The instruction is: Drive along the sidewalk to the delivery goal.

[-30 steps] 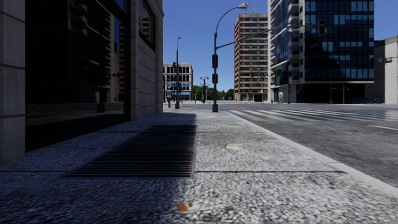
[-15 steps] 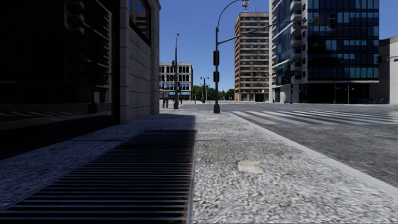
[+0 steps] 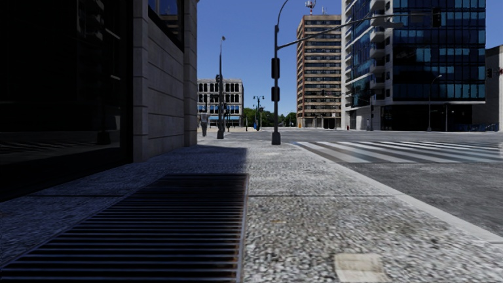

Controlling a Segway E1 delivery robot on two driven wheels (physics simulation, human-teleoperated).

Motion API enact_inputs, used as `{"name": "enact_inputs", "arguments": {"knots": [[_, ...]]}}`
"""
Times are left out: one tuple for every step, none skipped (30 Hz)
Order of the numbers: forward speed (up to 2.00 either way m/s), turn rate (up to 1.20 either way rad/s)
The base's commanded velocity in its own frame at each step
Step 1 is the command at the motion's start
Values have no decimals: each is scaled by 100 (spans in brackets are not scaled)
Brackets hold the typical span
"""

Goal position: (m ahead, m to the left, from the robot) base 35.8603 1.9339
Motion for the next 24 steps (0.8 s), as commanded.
{"name": "enact_inputs", "arguments": {"knots": [[200, 0], [200, 0], [200, 0], [200, 0], [200, 0], [200, 0], [200, 0], [200, 0], [200, 0], [200, 0], [200, 0], [200, 0], [200, 0], [200, 0], [200, 0], [200, 0], [200, 0], [200, 0], [200, 0], [200, 0], [200, 0], [200, 0], [200, 0], [200, 0]]}}
